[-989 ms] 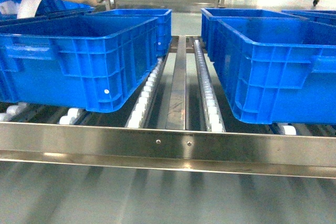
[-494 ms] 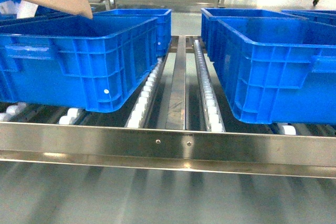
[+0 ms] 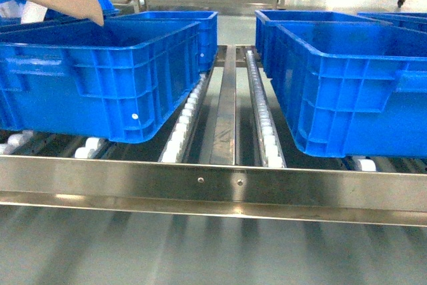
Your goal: Place part in tray to right shelf
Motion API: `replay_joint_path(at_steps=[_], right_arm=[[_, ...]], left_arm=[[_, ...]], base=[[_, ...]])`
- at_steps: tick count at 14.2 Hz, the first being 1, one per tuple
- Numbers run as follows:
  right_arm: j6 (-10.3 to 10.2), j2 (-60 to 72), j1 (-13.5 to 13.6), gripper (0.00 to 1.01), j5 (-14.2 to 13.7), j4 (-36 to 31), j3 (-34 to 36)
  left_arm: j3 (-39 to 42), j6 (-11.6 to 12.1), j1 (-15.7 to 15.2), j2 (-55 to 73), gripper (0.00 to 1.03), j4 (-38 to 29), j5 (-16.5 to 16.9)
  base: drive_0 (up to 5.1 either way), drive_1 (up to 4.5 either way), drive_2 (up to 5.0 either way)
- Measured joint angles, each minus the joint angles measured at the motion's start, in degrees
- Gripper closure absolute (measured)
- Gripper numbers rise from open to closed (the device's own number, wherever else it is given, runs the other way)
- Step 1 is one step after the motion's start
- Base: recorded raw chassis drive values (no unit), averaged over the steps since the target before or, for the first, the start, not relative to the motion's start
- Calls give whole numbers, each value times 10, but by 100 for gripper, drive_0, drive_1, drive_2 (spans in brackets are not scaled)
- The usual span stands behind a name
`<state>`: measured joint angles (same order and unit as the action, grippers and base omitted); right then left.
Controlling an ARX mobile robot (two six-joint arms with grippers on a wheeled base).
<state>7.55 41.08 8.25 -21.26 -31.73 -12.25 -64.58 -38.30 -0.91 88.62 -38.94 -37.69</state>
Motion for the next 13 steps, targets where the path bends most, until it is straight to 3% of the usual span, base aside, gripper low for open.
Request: replay_joint_path(at_steps=[2,3,4,5,6,7,8,9,10,11,13], right_arm=[[0,0,0,3,0,0,0],[0,0,0,3,0,0,0],[-5,-1,-1,4,8,7,-1],[-31,-24,-28,16,92,60,0],[-50,-47,-55,29,165,64,13],[-59,-65,-82,42,203,65,25],[-65,-81,-83,55,206,70,39],[-65,-100,-83,69,213,79,56],[-67,-116,-83,82,211,87,64],[-67,-128,-83,92,212,91,68],[-67,-135,-83,97,212,94,70]], left_arm=[[57,-69,-23,-76,91,17,22],[101,-93,-35,-127,91,3,37],[151,-110,-55,-191,91,7,28],[172,-107,-90,-257,91,89,52],[162,-9,-138,-304,91,202,221],[206,115,-134,-348,91,243,346],[276,227,-102,-376,91,232,453],[337,302,-76,-384,91,213,490],[382,338,-75,-406,91,199,465],[406,351,-76,-426,91,187,448],[417,360,-73,-439,91,178,444]], base=[[0,0,0],[0,0,0],[0,0,0],[0,0,0],[0,0,0],[0,0,0],[0,0,0],[0,0,0],[0,0,0],[0,0,0],[0,0,0]])
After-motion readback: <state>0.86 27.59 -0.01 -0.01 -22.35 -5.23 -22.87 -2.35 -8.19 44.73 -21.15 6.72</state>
